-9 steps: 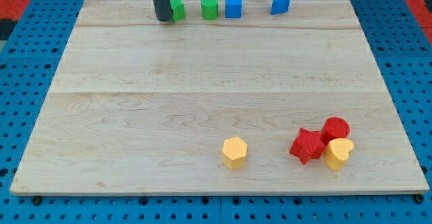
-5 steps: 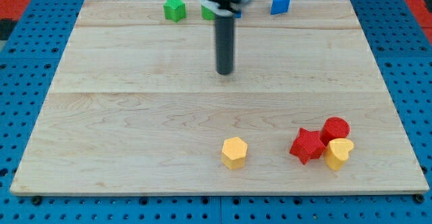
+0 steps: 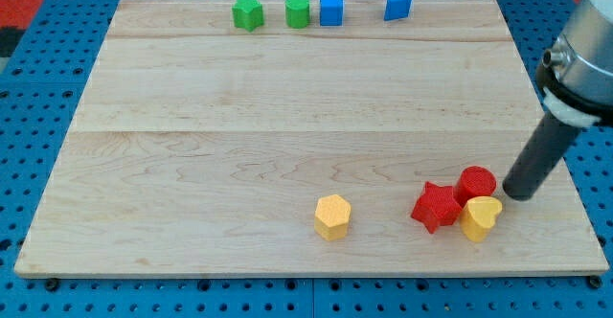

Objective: Slightly push a group of blocks to the left side of the board

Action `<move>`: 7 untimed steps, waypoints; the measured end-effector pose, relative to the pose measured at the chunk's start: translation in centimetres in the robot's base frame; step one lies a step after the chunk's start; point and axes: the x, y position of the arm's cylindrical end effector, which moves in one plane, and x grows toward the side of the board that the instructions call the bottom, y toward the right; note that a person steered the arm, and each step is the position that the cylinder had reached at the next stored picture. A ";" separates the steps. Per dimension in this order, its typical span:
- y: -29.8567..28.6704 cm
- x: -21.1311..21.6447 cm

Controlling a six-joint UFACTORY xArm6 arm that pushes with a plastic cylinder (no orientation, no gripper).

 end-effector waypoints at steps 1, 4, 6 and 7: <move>0.1 1.8; -8.0 1.2; -11.3 0.5; -7.9 -1.7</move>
